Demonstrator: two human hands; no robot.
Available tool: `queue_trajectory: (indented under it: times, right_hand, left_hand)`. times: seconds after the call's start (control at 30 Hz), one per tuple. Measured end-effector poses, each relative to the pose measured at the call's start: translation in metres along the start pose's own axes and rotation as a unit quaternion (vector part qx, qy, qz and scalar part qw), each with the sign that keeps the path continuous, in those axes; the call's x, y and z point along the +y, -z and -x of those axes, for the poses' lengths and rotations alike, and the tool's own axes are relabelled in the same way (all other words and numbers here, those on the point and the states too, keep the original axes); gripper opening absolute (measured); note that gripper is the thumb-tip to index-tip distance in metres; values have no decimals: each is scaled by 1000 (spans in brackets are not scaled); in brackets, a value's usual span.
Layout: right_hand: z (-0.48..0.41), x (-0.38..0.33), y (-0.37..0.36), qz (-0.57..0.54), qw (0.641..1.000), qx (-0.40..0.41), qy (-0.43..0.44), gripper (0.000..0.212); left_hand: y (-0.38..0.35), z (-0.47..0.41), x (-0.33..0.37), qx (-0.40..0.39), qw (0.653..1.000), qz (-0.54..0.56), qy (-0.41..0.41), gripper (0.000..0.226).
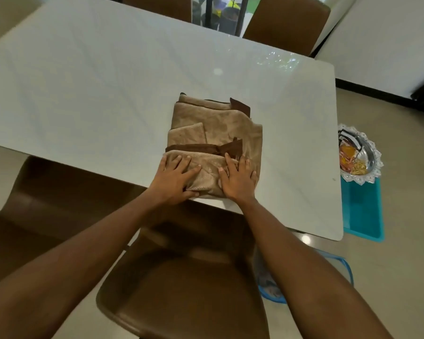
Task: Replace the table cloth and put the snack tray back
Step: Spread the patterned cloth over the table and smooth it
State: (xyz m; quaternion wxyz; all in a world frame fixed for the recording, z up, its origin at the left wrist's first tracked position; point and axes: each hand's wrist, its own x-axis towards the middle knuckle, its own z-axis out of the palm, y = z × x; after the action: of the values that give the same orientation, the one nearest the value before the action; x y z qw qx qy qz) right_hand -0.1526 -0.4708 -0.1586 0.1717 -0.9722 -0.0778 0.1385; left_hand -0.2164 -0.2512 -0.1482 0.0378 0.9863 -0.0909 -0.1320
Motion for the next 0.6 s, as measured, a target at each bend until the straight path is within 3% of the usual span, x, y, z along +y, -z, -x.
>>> queue_trajectory:
  times: [0.13,0.23,0.37,0.47,0.6]
  right_hand:
    - [-26,6,16,-36,999,-36,13,58]
    - [-31,14,24,-205,977,56,27,49]
    - [-5,42,12,-289,932,217,-33,34]
    - [11,56,-4,-279,928,243,-43,35]
    - [24,55,-17,-234,947,220,11,33]
  left_hand:
    - [12,-23,-20,-66,998,-8,-10,68]
    - [38,-43,-26,-87,996,-11,25,69]
    - [49,-49,9,59,998,-11,-11,77]
    - [29,-52,54,94,992,-30,-83,80]
    - [18,-75,80,125,992,30,-19,63]
